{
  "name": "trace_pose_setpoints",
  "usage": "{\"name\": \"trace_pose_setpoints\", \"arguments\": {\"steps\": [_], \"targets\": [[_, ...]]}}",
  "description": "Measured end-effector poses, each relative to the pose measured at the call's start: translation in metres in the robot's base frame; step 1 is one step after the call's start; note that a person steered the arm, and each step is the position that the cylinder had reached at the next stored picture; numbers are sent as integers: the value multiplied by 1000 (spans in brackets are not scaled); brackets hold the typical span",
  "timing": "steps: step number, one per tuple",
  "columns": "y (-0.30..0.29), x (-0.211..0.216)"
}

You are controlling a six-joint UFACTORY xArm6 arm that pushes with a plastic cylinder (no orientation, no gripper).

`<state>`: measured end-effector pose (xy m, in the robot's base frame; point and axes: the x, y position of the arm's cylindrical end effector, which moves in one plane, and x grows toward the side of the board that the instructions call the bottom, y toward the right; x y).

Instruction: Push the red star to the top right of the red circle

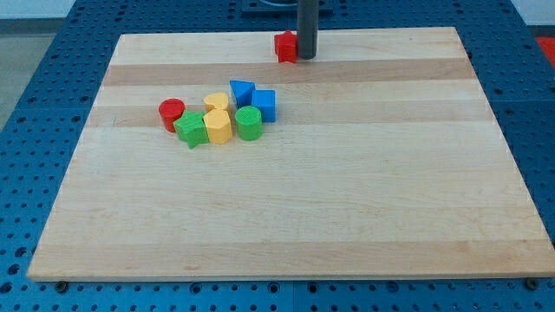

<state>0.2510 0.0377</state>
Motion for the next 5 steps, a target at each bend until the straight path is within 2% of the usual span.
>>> {"name": "trace_pose_setpoints", "arguments": {"steps": [1, 2, 3, 4, 5], "targets": [[12, -17], [-31, -35], [-116, -31], [-148, -14], [-132, -48]]}}
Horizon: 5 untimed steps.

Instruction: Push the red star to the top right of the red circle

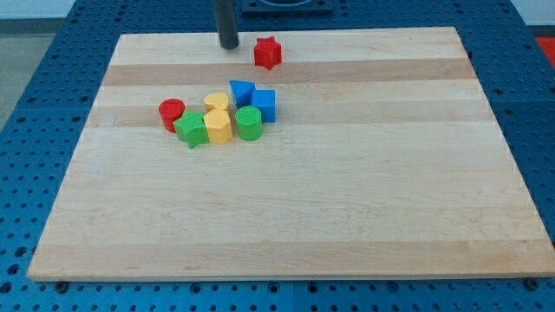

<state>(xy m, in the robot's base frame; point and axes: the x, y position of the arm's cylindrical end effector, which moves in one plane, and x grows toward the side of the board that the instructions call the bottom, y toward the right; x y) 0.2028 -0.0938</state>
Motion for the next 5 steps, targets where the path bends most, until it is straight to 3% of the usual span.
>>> {"name": "trace_pose_setpoints", "arguments": {"steps": [2, 3, 5], "targets": [[116, -10], [121, 12], [10, 54]]}}
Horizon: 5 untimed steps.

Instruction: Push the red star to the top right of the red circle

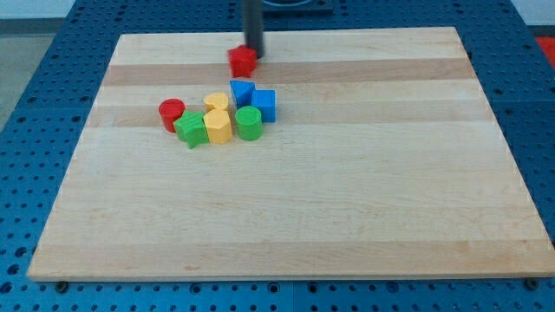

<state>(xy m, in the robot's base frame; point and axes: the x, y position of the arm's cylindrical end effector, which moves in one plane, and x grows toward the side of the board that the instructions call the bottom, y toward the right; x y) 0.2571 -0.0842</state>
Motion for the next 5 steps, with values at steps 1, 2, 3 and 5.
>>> {"name": "trace_pose_setpoints", "arguments": {"steps": [1, 2, 3, 5], "targets": [[-17, 2], [9, -20], [42, -4], [-1, 46]]}}
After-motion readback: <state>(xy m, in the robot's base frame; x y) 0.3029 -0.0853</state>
